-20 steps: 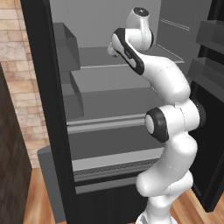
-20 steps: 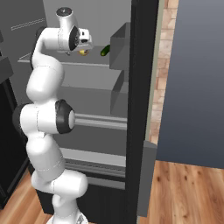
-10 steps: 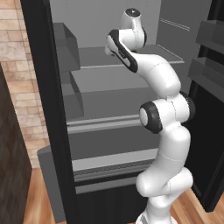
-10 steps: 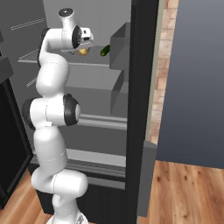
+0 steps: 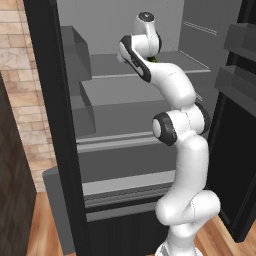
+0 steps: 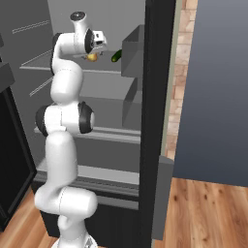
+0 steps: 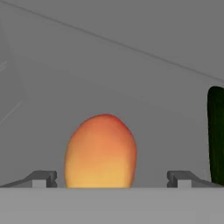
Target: Pick up the apple and mango from the fridge and place one fruit on each plate on the dining counter.
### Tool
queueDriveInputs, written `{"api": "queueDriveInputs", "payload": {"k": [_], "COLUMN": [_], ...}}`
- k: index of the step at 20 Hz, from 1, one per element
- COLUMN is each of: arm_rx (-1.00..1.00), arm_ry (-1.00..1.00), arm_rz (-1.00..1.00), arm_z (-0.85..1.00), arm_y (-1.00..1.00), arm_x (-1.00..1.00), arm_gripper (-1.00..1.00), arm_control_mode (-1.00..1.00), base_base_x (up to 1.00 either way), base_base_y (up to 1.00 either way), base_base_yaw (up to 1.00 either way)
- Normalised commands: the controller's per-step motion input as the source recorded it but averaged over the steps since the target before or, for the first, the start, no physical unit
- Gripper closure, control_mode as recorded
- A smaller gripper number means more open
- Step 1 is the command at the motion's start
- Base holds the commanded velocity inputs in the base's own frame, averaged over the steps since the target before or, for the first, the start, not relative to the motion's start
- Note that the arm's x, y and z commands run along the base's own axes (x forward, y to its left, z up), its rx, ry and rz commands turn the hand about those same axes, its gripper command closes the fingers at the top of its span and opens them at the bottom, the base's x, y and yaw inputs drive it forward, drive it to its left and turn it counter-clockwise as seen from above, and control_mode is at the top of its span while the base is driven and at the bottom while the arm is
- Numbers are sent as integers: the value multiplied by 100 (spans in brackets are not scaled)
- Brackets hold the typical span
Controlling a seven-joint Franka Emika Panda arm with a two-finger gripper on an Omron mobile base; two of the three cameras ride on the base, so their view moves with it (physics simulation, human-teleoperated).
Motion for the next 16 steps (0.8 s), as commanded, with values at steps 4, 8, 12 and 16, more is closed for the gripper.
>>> {"api": "queueDriveInputs", "payload": {"k": [4,8,12,16], "arm_rx": [0,0,0,0], "arm_ry": [0,0,0,-3], "arm_rz": [0,0,1,1], "arm_z": [0,-10,-20,-5], "arm_y": [2,4,0,0], "arm_x": [25,0,0,-19], "arm_gripper": [-100,100,100,100], "arm_control_mode": [-100,-100,-100,-100], "base_base_x": [0,0,0,0], "base_base_y": [0,0,0,0], "base_base_yaw": [0,0,0,0]}}
